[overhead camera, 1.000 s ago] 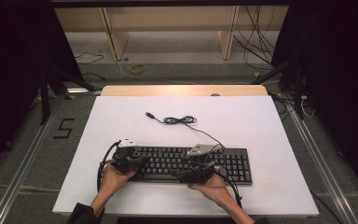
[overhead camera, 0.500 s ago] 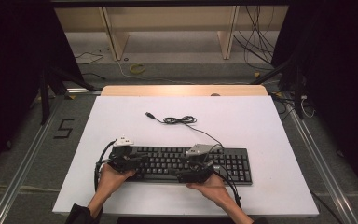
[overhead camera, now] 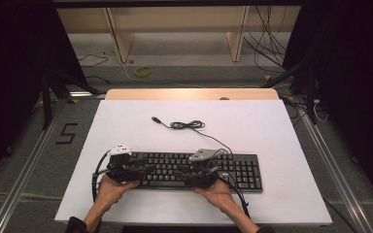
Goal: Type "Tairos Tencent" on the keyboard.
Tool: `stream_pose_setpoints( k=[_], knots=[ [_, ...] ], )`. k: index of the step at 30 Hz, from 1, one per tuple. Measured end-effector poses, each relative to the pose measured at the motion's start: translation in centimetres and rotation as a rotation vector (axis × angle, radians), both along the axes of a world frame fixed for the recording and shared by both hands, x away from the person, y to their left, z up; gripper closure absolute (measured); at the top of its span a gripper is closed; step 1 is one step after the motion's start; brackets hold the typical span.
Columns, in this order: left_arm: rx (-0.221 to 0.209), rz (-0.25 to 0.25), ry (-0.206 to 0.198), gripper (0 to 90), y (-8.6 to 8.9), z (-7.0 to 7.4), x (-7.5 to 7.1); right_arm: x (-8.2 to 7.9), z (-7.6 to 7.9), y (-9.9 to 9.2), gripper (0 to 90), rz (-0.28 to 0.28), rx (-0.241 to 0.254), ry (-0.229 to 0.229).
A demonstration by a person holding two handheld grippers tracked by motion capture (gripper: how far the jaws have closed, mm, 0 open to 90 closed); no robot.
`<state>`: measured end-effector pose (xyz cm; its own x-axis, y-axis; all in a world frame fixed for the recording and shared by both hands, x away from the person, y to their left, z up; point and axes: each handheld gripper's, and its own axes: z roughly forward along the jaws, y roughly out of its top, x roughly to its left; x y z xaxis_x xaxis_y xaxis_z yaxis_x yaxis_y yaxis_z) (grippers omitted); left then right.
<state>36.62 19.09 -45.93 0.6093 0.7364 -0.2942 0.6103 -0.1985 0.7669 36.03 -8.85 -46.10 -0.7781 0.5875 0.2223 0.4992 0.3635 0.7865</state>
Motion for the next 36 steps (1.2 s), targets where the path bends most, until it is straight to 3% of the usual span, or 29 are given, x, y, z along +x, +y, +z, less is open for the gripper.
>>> stream_pose_setpoints(
  k=[7,13,36],
  knots=[
    [-0.025,-0.019,-0.046,36.7,-0.1,0.1,-0.9,0.3,-0.4,1.0,83.5,0.011,-0.023,0.009],
    [-0.050,-0.015,-0.075,34.3,0.3,0.2,-1.5,0.6,-1.1,1.5,90.0,0.011,-0.046,0.024],
    [-0.060,-0.028,-0.091,30.3,0.5,0.1,-2.5,0.6,-2.1,2.7,90.0,0.037,-0.092,0.041]
  ],
)
